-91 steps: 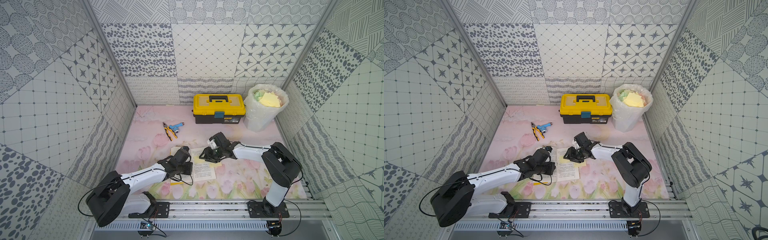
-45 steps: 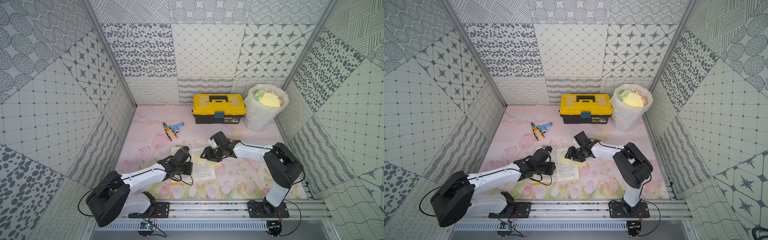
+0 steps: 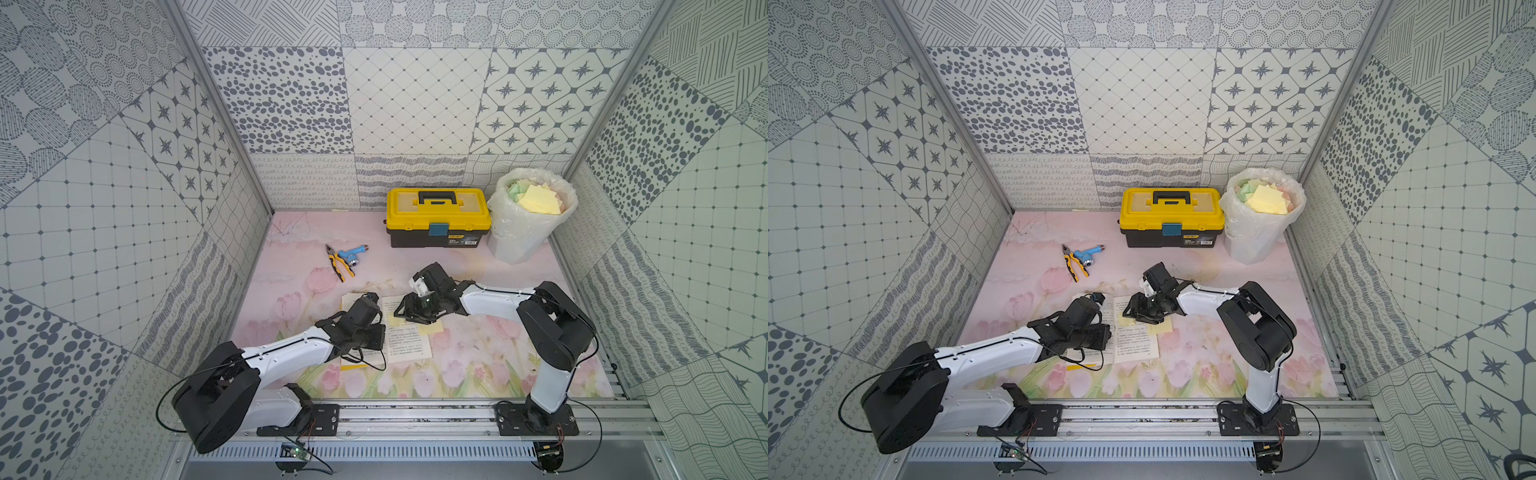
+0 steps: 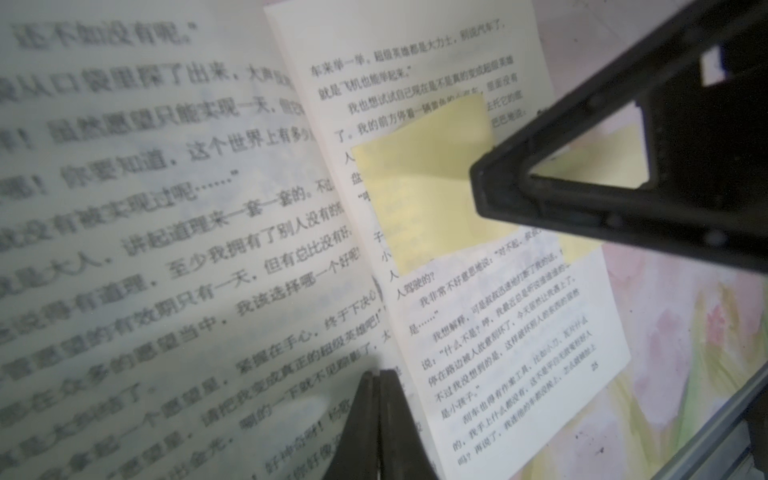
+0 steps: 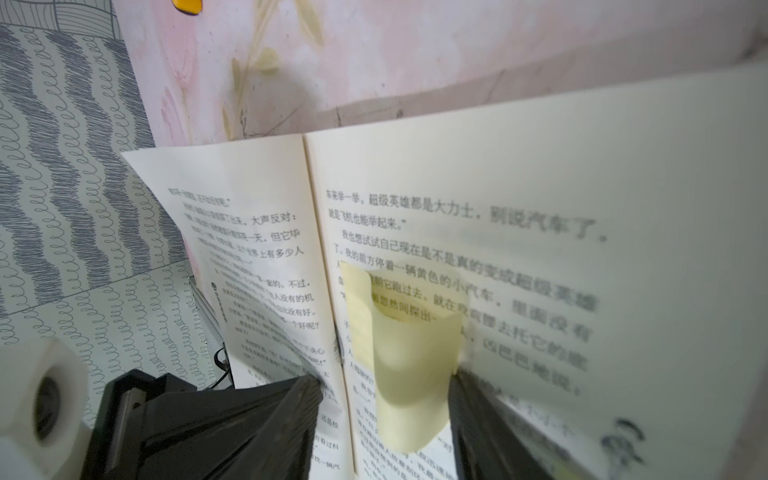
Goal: Peel off the used sticky note
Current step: Tear off the note from the book.
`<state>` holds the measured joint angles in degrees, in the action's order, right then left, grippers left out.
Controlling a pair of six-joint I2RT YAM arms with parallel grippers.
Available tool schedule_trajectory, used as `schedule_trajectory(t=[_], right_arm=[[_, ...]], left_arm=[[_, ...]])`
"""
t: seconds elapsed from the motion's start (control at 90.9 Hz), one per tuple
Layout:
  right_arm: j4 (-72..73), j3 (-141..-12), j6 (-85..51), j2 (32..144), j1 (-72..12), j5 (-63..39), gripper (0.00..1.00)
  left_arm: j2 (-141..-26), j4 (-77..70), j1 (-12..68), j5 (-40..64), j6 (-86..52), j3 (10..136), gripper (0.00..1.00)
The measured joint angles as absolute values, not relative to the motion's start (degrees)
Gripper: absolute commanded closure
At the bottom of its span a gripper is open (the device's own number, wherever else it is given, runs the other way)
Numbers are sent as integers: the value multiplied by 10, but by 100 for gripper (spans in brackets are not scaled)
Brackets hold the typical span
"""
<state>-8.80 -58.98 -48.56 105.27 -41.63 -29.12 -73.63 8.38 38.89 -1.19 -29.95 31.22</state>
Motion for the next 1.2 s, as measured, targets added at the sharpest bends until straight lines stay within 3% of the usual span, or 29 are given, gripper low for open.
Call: schedule_trajectory(t=[0.176,0.308,0.429,1.2], right_arm=[[-86,-596,-492,1063,-422,-294,63],[-91,-601,-493,1070,-424,-295,86],[-94,-603,-491,1073,-424,-295,100],[-97,-603,-493,985,-418,-278,100]], left_arm=[[-736,84,389,-12,-299,313,94],[-736,84,389,-12,-299,313,94],[-736,84,389,-12,-299,313,94],[-736,83,389,-12,-298,313,94]])
